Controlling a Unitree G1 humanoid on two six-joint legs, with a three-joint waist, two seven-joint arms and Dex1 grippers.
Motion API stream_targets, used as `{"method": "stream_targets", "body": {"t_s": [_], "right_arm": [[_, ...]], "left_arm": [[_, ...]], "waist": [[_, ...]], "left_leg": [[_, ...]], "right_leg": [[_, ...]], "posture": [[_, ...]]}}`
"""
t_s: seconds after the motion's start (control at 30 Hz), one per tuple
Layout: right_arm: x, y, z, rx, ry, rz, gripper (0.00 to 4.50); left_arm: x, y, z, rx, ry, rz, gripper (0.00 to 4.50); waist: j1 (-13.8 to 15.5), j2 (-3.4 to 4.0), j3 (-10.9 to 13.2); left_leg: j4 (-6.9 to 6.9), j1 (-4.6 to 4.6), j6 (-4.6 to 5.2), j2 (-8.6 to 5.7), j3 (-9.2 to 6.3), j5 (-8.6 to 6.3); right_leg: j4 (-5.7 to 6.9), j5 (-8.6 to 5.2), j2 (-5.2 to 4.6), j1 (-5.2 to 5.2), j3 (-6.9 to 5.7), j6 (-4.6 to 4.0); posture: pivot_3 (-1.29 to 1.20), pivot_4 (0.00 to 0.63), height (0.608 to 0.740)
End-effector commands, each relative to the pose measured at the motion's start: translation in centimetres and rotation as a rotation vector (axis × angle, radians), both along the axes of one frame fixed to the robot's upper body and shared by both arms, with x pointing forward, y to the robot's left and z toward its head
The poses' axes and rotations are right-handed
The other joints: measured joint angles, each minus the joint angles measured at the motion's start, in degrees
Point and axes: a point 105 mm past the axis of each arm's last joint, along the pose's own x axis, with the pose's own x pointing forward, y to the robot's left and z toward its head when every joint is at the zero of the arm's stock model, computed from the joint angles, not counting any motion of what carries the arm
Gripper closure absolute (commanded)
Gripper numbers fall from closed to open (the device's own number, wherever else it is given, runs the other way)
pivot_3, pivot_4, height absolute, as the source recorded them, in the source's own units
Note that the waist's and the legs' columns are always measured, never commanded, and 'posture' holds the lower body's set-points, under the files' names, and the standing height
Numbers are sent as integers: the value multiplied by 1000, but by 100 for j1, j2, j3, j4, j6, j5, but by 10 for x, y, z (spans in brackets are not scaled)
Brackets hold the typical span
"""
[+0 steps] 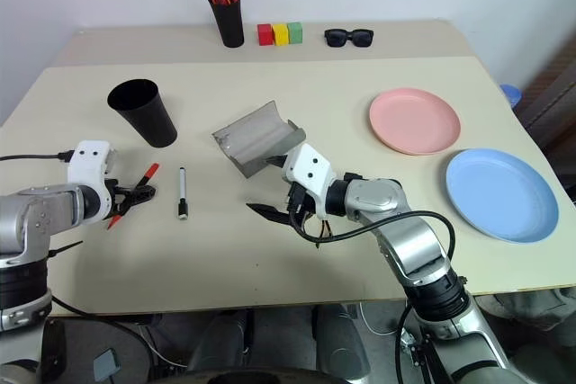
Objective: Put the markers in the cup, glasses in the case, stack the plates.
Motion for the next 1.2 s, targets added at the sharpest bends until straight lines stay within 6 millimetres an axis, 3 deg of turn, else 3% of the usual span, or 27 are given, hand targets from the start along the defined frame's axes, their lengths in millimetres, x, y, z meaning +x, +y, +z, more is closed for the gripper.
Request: {"method": "stream_targets", "body": {"t_s": [0.03,0.17,0.2,0.3,0.37,0.53,0.6,0.7,0.8,0.87,1.0,1.1,1.2], "right_arm": [[-3,5,10,26,-38,15,0],[1,3,9,22,-43,4,0],[1,3,9,20,-44,4,0],[2,3,10,19,-51,7,0],[3,3,13,22,-56,12,0],[6,9,19,43,-66,37,0],[7,13,21,54,-73,47,0],[9,19,26,76,-93,52,0],[17,24,37,123,-121,25,0],[22,25,41,147,-130,3,0],[25,32,45,184,-143,-22,0],[21,38,47,205,-144,-20,0],[19,39,46,211,-143,-23,0]], "left_arm": [[-7,11,-12,2,66,48,2369],[-6,17,-8,12,25,71,4344],[-5,18,-7,17,6,73,4474],[2,14,23,65,-204,-1,4474],[-2,-8,47,94,-338,-178,4474],[-18,-54,65,164,-482,-494,4474],[-11,-66,78,171,-596,-522,4474],[19,-50,108,257,-802,-311,4474],[47,-27,153,293,-1040,-38,4474],[56,-29,172,293,-1139,2,4474],[76,-39,189,255,-1252,27,4474],[91,-43,190,168,-1295,73,4474],[99,-38,187,192,-1315,106,4474]], "waist": [[-10,2,-1],[-13,3,-2],[-14,4,-2],[-9,4,-3],[-6,-3,1],[23,-9,1],[31,-10,1],[40,-10,1],[33,-15,0],[1,-16,-1],[17,-16,-1],[41,-16,-1],[6,-16,-1]], "left_leg": [[-1,1,0,0,0,0],[-3,4,0,0,0,0],[-3,4,0,0,0,0],[-5,5,0,1,1,0],[-6,1,-2,2,1,1],[-7,-8,-7,0,3,3],[-5,-6,-7,-1,5,4],[0,-7,-7,-1,5,4],[9,-7,-6,0,1,4],[10,-9,-6,0,1,4],[-5,-9,-6,-1,4,4],[-9,-10,-6,-1,2,4],[-5,-12,-6,-3,3,4]], "right_leg": [[0,0,0,0,0,0],[2,0,0,0,0,0],[2,0,0,0,0,0],[3,1,-1,-1,0,0],[3,1,-1,-6,0,-3],[-6,-10,-8,-7,1,-23],[-11,-11,-10,0,1,-25],[-12,-10,-8,1,1,-25],[-8,3,-1,2,0,-8],[-9,9,-1,2,0,2],[-13,16,-4,-2,1,17],[-11,16,-4,-4,-2,17],[-12,18,-5,-3,-1,20]], "posture": [[0,150,740],[0,150,740],[0,150,740],[0,150,740],[0,150,740],[0,150,740],[0,150,740],[0,150,740],[0,150,740],[0,150,740],[0,150,740],[0,150,740],[0,150,740]]}}
